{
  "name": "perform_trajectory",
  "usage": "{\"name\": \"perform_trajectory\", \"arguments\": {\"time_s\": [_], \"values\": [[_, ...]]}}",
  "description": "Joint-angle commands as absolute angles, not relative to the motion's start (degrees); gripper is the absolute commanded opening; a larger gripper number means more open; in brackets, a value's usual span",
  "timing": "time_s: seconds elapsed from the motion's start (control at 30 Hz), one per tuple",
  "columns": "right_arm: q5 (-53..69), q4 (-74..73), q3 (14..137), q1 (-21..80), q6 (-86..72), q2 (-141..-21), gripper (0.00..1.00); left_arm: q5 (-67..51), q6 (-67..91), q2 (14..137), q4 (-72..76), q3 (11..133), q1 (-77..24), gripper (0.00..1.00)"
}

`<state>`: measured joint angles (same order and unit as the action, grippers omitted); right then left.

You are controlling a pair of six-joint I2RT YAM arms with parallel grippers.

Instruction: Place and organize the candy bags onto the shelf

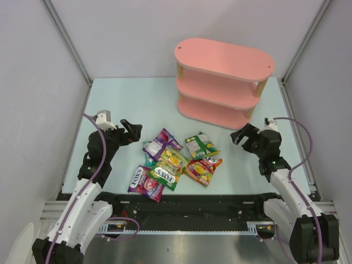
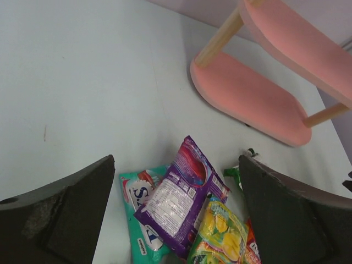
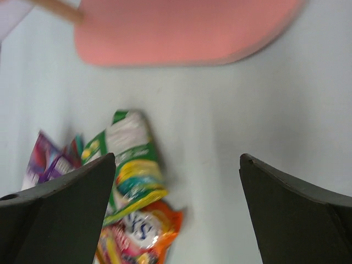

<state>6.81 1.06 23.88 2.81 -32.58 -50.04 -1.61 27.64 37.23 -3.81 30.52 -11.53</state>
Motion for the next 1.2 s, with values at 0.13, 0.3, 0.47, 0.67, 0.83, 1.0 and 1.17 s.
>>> {"name": "perform_trajectory", "arguments": {"time_s": [0.13,0.3,0.47,0.67,0.83,1.0,1.17], "values": [[3.5,0.3,26.2,17.8,-34.4,-51.1,0.99,-7.2,27.9,39.1,-5.0,33.3,-11.9,1.0],[5.9,2.8,25.5,18.0,-37.3,-56.3,0.95,-7.8,27.8,38.4,-5.0,33.5,-11.9,1.0],[6.9,6.0,24.2,18.1,-41.6,-60.0,0.91,-8.0,26.9,38.1,-5.8,34.0,-11.9,1.0],[11.5,12.4,22.9,18.3,-45.1,-65.3,0.88,-8.1,26.7,38.5,-5.7,34.4,-11.9,1.0],[13.7,16.0,22.6,18.5,-47.4,-68.5,0.85,-8.4,26.4,39.3,-5.1,35.2,-11.9,1.0],[13.4,20.1,22.3,20.7,-48.7,-70.9,0.85,-7.8,25.8,41.3,-4.0,35.4,-11.9,1.0],[13.8,23.8,22.3,22.6,-50.9,-74.2,0.85,-7.8,24.9,42.6,-4.4,36.5,-11.9,1.0]]}}
